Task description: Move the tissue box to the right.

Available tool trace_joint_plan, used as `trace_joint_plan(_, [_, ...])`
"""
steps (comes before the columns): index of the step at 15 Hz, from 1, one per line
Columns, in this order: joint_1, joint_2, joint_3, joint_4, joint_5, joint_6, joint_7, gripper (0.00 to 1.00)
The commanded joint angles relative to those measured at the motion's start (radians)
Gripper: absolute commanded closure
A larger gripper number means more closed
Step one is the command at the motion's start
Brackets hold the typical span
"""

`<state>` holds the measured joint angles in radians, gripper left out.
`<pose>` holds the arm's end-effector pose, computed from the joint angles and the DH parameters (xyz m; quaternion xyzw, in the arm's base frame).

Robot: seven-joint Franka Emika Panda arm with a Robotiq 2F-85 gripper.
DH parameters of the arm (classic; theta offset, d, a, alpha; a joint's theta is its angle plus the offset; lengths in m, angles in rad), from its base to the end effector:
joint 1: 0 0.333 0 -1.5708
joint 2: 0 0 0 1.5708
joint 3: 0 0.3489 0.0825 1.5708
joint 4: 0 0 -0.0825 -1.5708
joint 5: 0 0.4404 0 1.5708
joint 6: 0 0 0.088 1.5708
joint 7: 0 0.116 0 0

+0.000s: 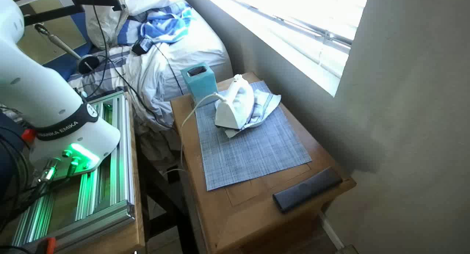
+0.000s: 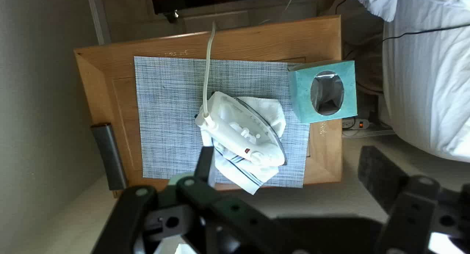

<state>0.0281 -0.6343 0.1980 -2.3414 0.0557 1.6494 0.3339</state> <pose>0.3776 0.1051 0.5582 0.9959 -0.0777 -0.0242 0.0383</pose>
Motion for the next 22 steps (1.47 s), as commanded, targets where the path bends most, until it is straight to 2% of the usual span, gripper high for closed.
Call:
trace_joint_plan(1, [0.006, 0.002, -0.005, 0.003, -0.003, -0.002, 0.003, 0.00])
trace_joint_plan(20, [0.006, 0.002, -0.005, 0.003, -0.003, -0.002, 0.003, 0.00])
trace_joint_plan(22, [0.015, 0.035, -0.020, 0.013, 0.020, -0.002, -0.030, 0.00])
